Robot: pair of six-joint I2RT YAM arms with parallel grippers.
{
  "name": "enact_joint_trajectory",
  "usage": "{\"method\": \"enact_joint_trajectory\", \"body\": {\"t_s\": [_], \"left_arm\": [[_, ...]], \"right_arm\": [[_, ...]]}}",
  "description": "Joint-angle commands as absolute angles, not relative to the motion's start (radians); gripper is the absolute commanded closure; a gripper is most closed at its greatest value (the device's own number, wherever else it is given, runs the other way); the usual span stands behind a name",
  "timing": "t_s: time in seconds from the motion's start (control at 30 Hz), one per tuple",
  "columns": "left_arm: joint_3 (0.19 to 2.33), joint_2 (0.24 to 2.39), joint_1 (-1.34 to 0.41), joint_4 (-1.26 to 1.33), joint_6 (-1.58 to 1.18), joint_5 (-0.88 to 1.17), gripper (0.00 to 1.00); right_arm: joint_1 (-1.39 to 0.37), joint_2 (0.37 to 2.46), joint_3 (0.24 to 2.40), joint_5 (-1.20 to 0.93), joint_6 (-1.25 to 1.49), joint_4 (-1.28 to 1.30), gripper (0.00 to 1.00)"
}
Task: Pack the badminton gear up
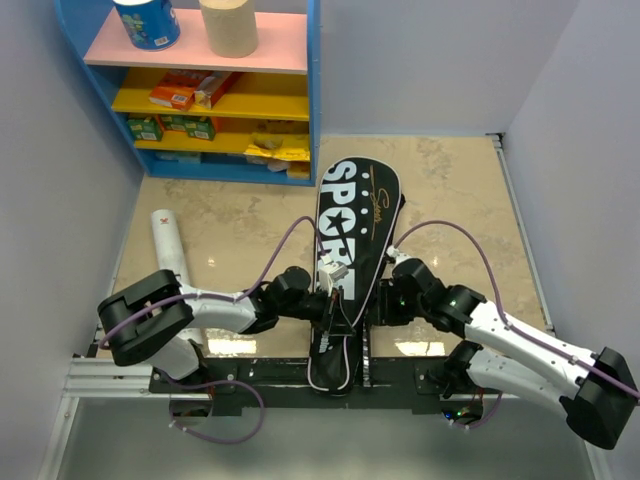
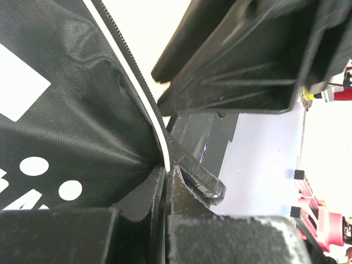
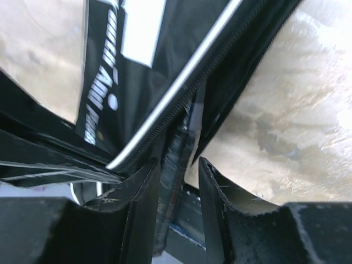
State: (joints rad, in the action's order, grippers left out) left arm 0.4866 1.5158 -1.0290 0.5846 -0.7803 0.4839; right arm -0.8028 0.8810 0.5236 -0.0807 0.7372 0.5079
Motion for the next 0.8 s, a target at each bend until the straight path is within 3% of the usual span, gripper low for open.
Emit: {"method": "enact_joint_trajectory", "body": {"t_s": [0.0, 0.77], "left_arm": [[0.54, 1.463, -1.035, 0.604, -0.75, 0.497, 1.0], [0.555, 1.462, -1.034, 0.581, -0.735, 0.497, 1.0]], "right_arm": [[-0.802, 0.88, 0.483, -0.178, 0.713, 0.497, 0.63], [-0.848, 0.934, 0.261, -0.394, 0.954, 0.003, 0.66]]}}
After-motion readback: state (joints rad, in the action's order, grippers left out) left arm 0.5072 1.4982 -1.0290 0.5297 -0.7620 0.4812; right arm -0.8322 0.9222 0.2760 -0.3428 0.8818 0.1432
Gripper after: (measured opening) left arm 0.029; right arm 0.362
